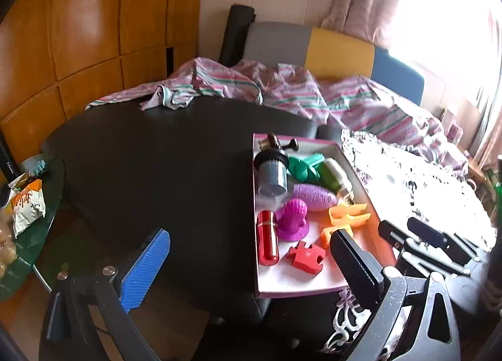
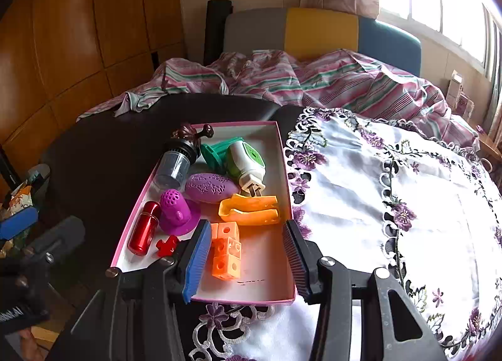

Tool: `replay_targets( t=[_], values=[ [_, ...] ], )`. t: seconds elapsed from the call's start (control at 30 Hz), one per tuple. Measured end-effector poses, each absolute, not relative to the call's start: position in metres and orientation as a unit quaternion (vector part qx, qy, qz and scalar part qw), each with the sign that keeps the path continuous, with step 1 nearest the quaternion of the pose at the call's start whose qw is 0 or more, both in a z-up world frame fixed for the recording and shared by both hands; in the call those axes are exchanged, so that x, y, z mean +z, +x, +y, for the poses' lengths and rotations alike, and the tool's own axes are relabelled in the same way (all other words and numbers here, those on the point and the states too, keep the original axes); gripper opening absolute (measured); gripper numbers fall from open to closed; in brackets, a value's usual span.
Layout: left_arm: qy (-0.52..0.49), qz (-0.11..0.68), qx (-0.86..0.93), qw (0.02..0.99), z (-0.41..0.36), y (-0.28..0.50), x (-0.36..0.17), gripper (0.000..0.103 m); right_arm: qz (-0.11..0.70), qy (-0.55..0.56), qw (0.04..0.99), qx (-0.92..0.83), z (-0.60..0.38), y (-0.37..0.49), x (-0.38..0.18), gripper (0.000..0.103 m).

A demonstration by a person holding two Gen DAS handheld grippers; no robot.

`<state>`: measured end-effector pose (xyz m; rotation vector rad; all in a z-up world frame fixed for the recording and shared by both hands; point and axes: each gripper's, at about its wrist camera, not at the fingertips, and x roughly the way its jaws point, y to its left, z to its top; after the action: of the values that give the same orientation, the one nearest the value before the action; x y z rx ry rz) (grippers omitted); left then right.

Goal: Organize rigid objects

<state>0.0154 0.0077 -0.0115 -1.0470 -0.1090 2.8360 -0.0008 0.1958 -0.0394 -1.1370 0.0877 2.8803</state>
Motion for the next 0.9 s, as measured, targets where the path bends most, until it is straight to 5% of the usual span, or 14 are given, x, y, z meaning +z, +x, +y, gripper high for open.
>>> replay_targets(
  t=[0.9],
  values=[
    [-0.333,-0.022,0.942,0.027,0.005,0.024,-0.007,0.103,0.014,-0.374,0.010,0.927,0.186,0.002,-0.043,0.048]
  ],
)
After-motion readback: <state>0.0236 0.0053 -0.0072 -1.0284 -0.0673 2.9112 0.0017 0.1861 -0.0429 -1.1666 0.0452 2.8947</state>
